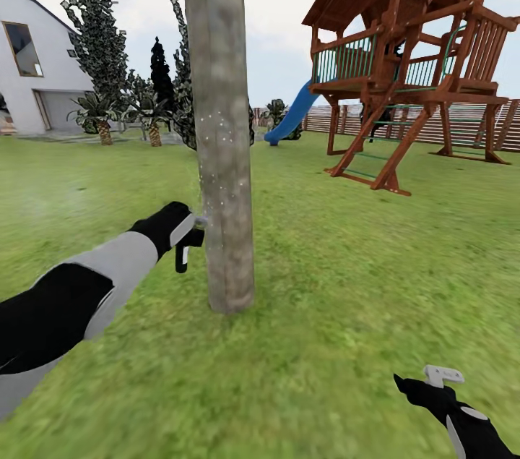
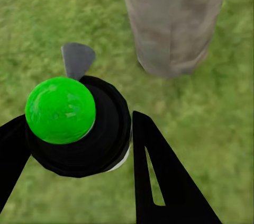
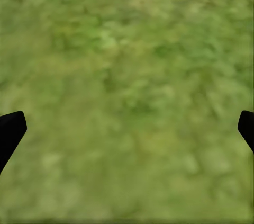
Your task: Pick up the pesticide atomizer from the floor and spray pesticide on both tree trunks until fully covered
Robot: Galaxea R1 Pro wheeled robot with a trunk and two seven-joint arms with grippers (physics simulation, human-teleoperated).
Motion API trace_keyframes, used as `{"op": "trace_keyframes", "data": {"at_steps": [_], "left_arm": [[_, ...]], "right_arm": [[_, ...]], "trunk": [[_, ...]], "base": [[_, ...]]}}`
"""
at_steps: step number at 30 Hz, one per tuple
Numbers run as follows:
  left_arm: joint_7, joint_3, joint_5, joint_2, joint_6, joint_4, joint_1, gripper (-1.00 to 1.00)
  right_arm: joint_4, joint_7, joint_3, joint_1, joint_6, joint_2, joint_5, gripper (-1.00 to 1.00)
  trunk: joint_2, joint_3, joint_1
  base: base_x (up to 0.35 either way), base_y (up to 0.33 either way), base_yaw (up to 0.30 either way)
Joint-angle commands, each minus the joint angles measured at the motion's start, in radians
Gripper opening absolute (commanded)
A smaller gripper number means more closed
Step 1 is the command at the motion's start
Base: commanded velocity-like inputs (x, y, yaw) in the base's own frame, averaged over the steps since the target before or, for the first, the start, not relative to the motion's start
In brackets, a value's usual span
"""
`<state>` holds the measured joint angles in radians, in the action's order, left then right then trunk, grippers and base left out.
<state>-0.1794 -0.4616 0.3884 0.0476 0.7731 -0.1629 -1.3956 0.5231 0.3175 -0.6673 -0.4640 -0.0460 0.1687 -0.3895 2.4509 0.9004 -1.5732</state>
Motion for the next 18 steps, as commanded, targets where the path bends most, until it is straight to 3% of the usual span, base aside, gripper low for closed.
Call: {"op": "trace_keyframes", "data": {"at_steps": [1, 9, 18], "left_arm": [[0.000, -0.002, -0.003, 0.000, -0.013, 0.000, 0.024, -1.00], [-0.001, -0.002, -0.003, 0.001, -0.108, -0.001, 0.165, -1.00], [-0.002, -0.002, -0.003, 0.001, -0.159, -0.001, 0.240, -1.00]], "right_arm": [[0.000, 0.000, 0.001, 0.000, 0.000, 0.000, 0.000, 1.00], [0.000, -0.002, -0.003, 0.000, 0.000, 0.000, 0.000, 1.00], [0.000, -0.002, -0.003, 0.000, 0.000, 0.000, 0.000, 1.00]], "trunk": [[0.000, 0.000, 0.000], [0.000, 0.000, 0.000], [0.000, 0.000, 0.000]], "base": [[0.000, 0.000, 0.000], [0.000, 0.000, 0.000], [0.000, 0.000, 0.013]]}}
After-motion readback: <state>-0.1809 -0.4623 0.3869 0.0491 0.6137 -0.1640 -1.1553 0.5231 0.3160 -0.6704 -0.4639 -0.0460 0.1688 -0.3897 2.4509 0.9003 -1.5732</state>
